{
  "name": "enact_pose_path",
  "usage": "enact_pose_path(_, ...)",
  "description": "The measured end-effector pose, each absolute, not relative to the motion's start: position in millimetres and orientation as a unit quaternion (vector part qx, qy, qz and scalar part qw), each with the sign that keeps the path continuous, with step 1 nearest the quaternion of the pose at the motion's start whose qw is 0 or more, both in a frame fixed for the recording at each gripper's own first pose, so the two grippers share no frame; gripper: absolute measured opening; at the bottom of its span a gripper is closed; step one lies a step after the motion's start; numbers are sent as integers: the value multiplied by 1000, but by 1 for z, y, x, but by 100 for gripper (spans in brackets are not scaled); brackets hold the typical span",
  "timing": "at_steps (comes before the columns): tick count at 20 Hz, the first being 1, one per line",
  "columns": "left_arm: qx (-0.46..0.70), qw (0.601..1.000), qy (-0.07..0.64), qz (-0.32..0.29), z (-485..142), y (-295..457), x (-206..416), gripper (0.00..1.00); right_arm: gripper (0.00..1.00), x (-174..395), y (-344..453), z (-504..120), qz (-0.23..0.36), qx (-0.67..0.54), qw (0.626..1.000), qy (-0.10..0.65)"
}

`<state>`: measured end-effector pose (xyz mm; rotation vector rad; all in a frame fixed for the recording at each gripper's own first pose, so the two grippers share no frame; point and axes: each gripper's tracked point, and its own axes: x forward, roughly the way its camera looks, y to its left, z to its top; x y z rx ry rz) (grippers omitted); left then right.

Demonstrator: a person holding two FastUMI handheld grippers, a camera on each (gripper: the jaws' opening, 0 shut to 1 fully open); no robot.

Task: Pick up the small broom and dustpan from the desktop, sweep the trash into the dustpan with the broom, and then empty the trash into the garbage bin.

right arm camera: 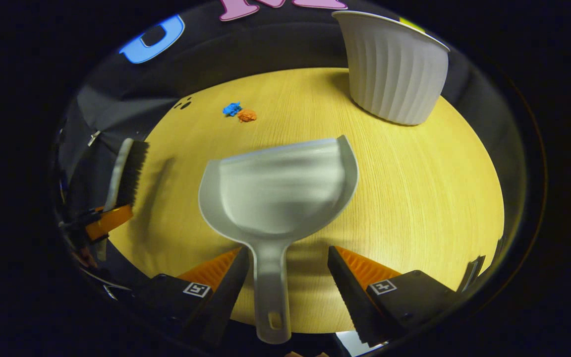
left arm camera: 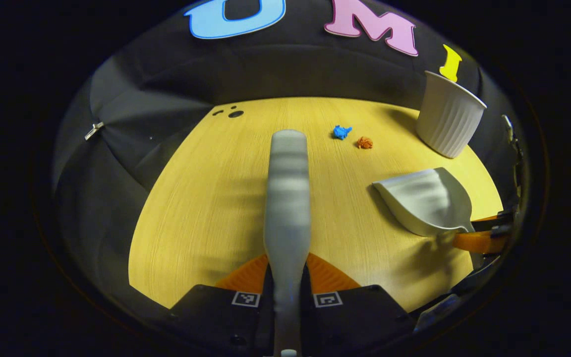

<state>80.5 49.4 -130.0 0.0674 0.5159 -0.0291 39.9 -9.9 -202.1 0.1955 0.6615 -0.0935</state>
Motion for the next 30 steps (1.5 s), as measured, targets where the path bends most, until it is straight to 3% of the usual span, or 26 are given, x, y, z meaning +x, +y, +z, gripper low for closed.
enact_pose_path(7,19,967,254,7,-128,65,74,25,99,61,-6,-217,-54,48,938,340)
enact_pose_path(10,12,967,254,15,-128,69,76,25,93,61,-9,-218,-64,25,938,340)
enact_pose_path(11,10,966,256,17,-129,70,77,25,89,60,-15,-219,-73,10,938,340)
enact_pose_path(12,6,966,258,18,-130,69,77,25,73,59,-16,-217,-74,3,939,336)
enact_pose_path(13,2,966,259,19,-130,68,78,25,68,61,-16,-218,-71,4,939,336)
enact_pose_path(14,0,965,260,19,-131,67,79,25,52,60,-17,-217,-71,5,939,336)
enact_pose_path(15,-2,965,262,18,-132,65,79,25,50,60,-16,-217,-66,10,939,338)
enact_pose_path(16,-5,965,263,18,-133,65,80,25,41,59,-15,-216,-56,14,939,338)
enact_pose_path(18,-12,964,266,16,-134,62,86,23,44,57,-14,-217,-27,21,938,346)
enact_pose_path(19,-13,963,269,15,-135,62,89,25,39,56,-15,-216,-14,32,936,349)
enact_pose_path(21,-12,962,274,14,-134,63,99,25,41,57,-16,-215,1,53,934,355)
enact_pose_path(22,-10,962,273,15,-132,66,106,25,33,57,-17,-215,4,47,934,353)
enact_pose_path(23,-8,962,272,13,-129,67,113,25,31,56,-19,-216,5,36,935,352)
enact_pose_path(25,3,961,276,3,-122,68,132,25,40,52,-20,-214,7,31,935,353)
enact_pose_path(26,12,961,277,-2,-118,69,143,25,36,51,-21,-212,10,27,935,354)
enact_pose_path(30,31,962,270,-39,-98,69,200,25,35,41,-36,-205,18,-7,937,350)
